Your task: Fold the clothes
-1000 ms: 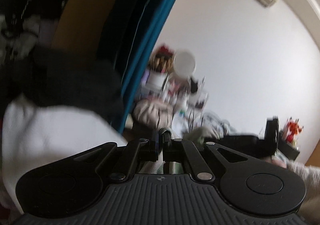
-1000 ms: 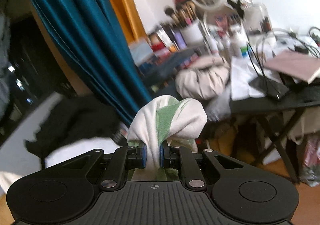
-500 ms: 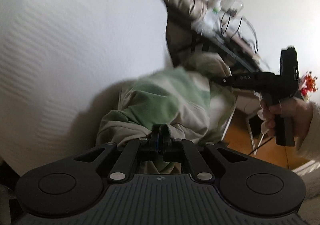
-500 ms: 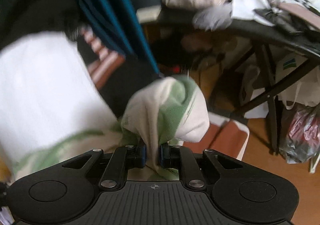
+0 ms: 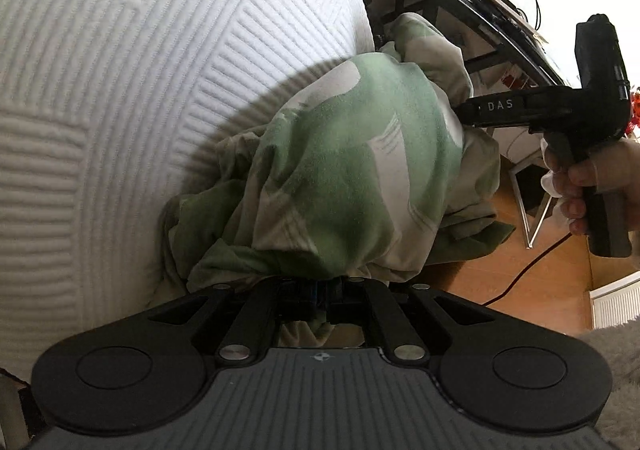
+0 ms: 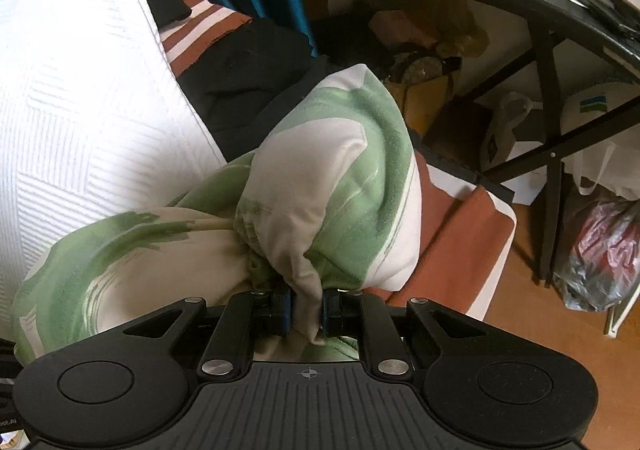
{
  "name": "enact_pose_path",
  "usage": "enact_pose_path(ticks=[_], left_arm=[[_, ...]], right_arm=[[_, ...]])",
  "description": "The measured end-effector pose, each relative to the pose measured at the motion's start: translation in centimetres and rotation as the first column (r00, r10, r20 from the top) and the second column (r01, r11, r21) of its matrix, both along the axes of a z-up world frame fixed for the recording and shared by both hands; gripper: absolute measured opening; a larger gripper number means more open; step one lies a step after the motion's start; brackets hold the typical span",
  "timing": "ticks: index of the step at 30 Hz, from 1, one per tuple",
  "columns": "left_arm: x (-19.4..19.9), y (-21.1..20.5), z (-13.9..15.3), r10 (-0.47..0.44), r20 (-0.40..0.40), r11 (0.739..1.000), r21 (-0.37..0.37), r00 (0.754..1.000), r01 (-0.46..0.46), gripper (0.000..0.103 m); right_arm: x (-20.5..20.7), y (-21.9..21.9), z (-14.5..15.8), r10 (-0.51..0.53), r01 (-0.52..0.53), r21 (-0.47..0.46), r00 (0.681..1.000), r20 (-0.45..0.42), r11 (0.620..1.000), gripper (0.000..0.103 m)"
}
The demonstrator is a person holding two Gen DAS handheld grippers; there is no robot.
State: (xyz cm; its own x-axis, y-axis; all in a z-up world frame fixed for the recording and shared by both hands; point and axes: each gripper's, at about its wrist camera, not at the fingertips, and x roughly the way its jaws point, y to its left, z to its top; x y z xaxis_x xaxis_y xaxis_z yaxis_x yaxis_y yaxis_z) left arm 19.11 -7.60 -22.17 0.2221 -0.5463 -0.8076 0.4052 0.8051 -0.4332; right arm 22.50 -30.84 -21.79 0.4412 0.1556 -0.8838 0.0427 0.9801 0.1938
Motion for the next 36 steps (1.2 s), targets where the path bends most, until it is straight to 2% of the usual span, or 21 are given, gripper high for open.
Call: enact_pose_path(ticks=[9,13,14,17,18,19,20,23,28,30,36], left_arm=[[-0.1,0.7,2.0,0.033,-0.023,0.999,-0.008,0.999,-0.033,0.008],[-1.1,1.0,4.1,0.030,0.031,1.000,-0.003,0.999,-0.030,0.017],[-1.4,1.3,4.7,0.033,0.046,0.999,-0.006,0.998,-0.032,0.020],[-2.5,2.5,6.4,0.059,0.094,0.998,-0.020,0.994,-0.057,0.041],[-2.8,2.8,6.9,0.084,0.117,0.996,-0.028,0.990,-0.081,0.058],[-3.0,3.2,7.5,0.114,0.142,0.993,-0.039,0.983,-0.109,0.071],[-3.2,3.6,8.1,0.144,0.167,0.989,-0.051,0.976,-0.137,0.074],[-3.4,5.4,9.9,0.229,0.199,0.973,-0.083,0.953,-0.216,0.076],[-3.4,7.7,11.5,0.332,0.255,0.943,-0.065,0.908,-0.327,0.084],[-3.5,8.4,11.7,0.369,0.267,0.928,-0.053,0.890,-0.369,0.086],[-3.9,10.3,11.6,0.467,0.284,0.870,0.021,0.837,-0.493,0.092]], right_arm=[[-0.7,-0.7,1.2,-0.046,0.046,0.011,0.999,0.024,0.999,0.019],[-1.4,-1.1,2.1,-0.079,0.078,0.022,0.996,0.044,0.997,0.035],[-1.6,-1.2,2.3,-0.088,0.086,0.025,0.995,0.049,0.996,0.044],[-2.1,-1.5,3.0,-0.112,0.111,0.034,0.992,0.064,0.993,0.057],[-2.3,-1.6,3.3,-0.120,0.117,0.043,0.990,0.071,0.992,0.059],[-2.7,-1.8,3.8,-0.124,0.119,0.066,0.989,0.084,0.991,0.065],[-3.1,-1.9,4.4,-0.129,0.120,0.088,0.987,0.100,0.989,0.069],[-3.8,-1.8,5.9,-0.126,0.109,0.122,0.982,0.139,0.986,0.069],[-3.9,-0.8,7.2,-0.103,0.075,0.162,0.978,0.179,0.984,0.072],[-3.6,0.0,7.2,-0.087,0.058,0.165,0.981,0.175,0.985,0.078],[-3.3,3.0,5.8,-0.019,-0.001,0.162,0.992,0.123,0.987,0.078]])
